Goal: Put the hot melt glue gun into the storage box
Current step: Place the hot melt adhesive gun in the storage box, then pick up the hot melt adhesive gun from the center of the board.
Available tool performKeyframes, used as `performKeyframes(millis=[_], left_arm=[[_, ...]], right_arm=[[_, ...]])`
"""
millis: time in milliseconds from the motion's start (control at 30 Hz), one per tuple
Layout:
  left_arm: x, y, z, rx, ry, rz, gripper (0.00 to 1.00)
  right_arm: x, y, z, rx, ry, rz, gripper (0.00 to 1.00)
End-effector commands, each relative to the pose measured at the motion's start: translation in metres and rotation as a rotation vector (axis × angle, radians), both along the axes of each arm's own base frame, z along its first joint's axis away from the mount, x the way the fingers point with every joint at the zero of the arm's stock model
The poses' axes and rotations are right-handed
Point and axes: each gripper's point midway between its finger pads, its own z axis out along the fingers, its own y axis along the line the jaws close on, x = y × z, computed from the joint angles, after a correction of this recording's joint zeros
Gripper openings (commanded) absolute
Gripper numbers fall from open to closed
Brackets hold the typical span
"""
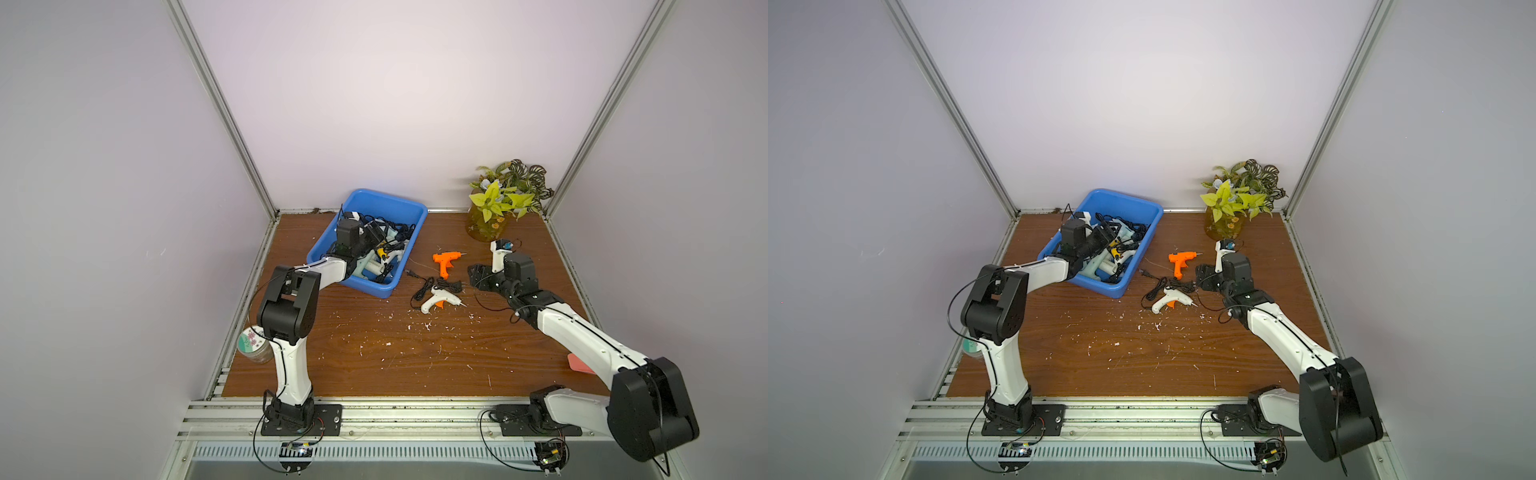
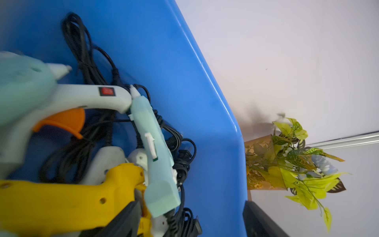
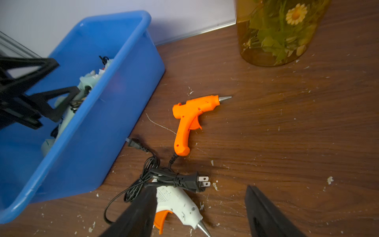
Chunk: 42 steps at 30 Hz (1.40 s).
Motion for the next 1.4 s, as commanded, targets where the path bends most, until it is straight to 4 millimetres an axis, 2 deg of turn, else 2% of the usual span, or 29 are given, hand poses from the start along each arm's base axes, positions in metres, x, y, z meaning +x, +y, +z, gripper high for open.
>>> performKeyframes(millis=[0, 100, 233, 467, 567, 700, 833, 1167, 1367], left_arm=[[-0.008, 0.043, 0.021, 0.108, -0.041, 0.121, 0.92], [-0.023, 0.069, 0.034, 0.15, -0.059, 0.188, 1.0], [-0.051, 0.097, 0.049, 0.201, -0.078, 0.255, 1.0], [-0.107, 0.147, 0.051, 0.178, -0.082, 0.378, 1.0], [-0.129, 0.168, 0.053, 0.14, -0.112, 0.439, 1.0], [-0.148, 0.189, 0.054, 0.152, -0.123, 0.509, 1.0], [-0.157, 0.195, 0.056, 0.195, -0.128, 0.527, 1.0], [-0.157, 0.187, 0.056, 0.201, -0.144, 0.477, 1.0], [-0.156, 0.183, 0.056, 0.191, -0.151, 0.46, 1.0]], right_arm=[[0.011, 0.014, 0.012, -0.003, -0.018, 0.023, 0.71], [0.018, 0.026, 0.003, -0.016, 0.012, 0.046, 0.7], [0.027, 0.047, -0.008, -0.038, 0.051, 0.09, 0.67], [0.041, 0.074, -0.03, -0.088, 0.142, 0.119, 0.55], [0.046, 0.082, -0.043, -0.114, 0.186, 0.119, 0.54], [0.055, 0.085, -0.059, -0.154, 0.244, 0.103, 0.54], [0.067, 0.082, -0.075, -0.22, 0.288, 0.069, 0.54], [0.088, 0.082, -0.103, -0.29, 0.338, 0.031, 0.53], [0.094, 0.082, -0.117, -0.316, 0.355, 0.017, 0.45]])
